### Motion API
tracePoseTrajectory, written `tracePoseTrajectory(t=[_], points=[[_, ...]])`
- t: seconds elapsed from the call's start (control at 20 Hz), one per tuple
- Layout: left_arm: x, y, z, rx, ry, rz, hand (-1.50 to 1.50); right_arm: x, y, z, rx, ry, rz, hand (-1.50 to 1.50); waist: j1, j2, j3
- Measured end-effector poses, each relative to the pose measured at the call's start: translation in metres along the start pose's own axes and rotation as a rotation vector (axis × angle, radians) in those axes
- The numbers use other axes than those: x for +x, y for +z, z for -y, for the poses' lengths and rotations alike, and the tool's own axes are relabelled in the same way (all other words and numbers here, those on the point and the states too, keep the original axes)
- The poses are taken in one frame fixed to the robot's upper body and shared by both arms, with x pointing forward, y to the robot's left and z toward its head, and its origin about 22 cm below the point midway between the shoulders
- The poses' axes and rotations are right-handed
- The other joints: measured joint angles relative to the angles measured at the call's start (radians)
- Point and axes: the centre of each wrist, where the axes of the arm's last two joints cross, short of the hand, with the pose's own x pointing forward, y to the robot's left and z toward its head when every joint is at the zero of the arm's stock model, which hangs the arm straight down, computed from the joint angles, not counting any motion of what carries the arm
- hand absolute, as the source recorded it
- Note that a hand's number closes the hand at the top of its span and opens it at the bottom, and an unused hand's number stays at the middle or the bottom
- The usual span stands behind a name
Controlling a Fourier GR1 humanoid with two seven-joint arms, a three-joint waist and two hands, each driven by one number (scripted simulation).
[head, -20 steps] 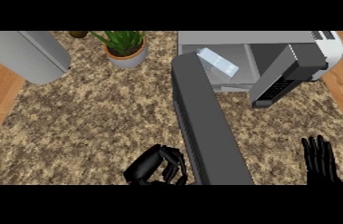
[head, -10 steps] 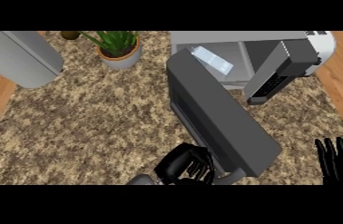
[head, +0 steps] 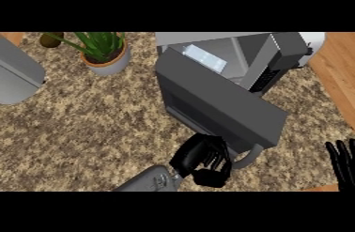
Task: Pick up the milk, place it into the microwave and close the microwave
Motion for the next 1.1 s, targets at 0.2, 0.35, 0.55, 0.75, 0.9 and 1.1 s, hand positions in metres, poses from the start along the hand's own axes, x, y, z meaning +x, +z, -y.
tracePoseTrajectory(t=[0.2, 0.35, 0.55, 0.75, 0.9, 1.1], points=[[0.014, -0.011, -0.009, 0.119, 0.076, 0.06, -1.5, 0.008, -0.007, 0.001, 0.029, 0.002, 0.024, -1.5, -0.032, 0.01, -0.004], [0.022, -0.02, -0.017, 0.194, 0.107, 0.11, -1.5, 0.015, -0.014, 0.002, 0.049, 0.006, 0.049, -1.5, -0.058, 0.017, -0.005], [0.03, -0.031, -0.026, 0.257, 0.121, 0.155, -1.5, 0.019, -0.021, 0.001, 0.065, -0.018, 0.072, -1.5, -0.093, 0.026, -0.004], [0.036, -0.042, -0.035, 0.306, 0.13, 0.178, -1.5, 0.026, -0.028, 0.002, 0.092, -0.031, 0.088, -1.5, -0.123, 0.034, -0.003], [0.04, -0.049, -0.041, 0.333, 0.126, 0.195, -1.5, 0.03, -0.034, 0.004, 0.111, -0.039, 0.103, -1.5, -0.14, 0.041, -0.002], [0.047, -0.059, -0.049, 0.366, 0.126, 0.21, -1.5, 0.034, -0.042, 0.005, 0.14, -0.059, 0.116, -1.5, -0.164, 0.049, -0.001]])
